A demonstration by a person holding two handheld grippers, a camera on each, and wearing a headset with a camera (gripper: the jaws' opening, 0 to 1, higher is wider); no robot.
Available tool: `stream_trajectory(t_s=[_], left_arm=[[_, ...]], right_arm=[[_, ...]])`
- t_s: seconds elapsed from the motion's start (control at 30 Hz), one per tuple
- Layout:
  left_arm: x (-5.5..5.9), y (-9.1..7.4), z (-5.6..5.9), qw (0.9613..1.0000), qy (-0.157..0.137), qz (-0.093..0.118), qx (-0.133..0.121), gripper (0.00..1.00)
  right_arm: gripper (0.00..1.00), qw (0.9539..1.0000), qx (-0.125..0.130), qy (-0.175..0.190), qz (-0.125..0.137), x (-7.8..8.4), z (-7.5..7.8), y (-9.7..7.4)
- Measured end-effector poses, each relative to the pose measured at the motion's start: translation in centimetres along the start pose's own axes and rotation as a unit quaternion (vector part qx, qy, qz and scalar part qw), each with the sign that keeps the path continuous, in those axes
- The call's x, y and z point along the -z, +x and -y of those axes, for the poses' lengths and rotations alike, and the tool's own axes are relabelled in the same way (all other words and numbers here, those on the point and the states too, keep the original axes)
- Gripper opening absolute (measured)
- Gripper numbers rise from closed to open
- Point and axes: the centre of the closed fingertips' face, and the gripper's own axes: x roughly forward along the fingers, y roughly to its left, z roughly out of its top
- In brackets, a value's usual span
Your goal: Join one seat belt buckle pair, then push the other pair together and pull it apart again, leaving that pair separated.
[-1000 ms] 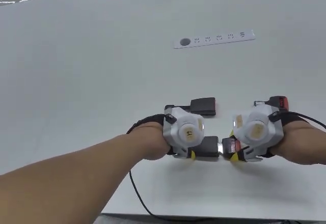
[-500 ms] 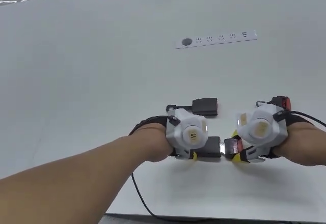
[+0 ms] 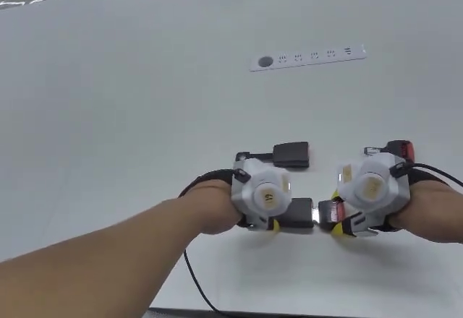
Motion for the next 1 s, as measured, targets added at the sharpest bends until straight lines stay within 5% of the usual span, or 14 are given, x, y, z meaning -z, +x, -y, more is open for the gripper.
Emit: stream_trajectory(t_s=[0.17, 0.5, 1.0], left_arm=[[-0.2, -0.5, -0.1, 0.9997, -0.020, 0.007, -0.012, 0.31], [-1.7, -3.6, -0.8, 0.9967, -0.043, 0.054, -0.041, 0.32], [-4.2, -4.1, -4.9, 0.9952, -0.037, 0.070, -0.056, 0.36]], right_arm=[[0.37, 0.9999, 0.000, 0.013, 0.010, -0.4, -0.3, -0.8], [0.36, 0.9994, 0.013, -0.004, 0.031, -1.5, -0.6, -3.0], [0.39, 0.9982, 0.041, 0.028, 0.033, -0.1, 2.7, -5.2]])
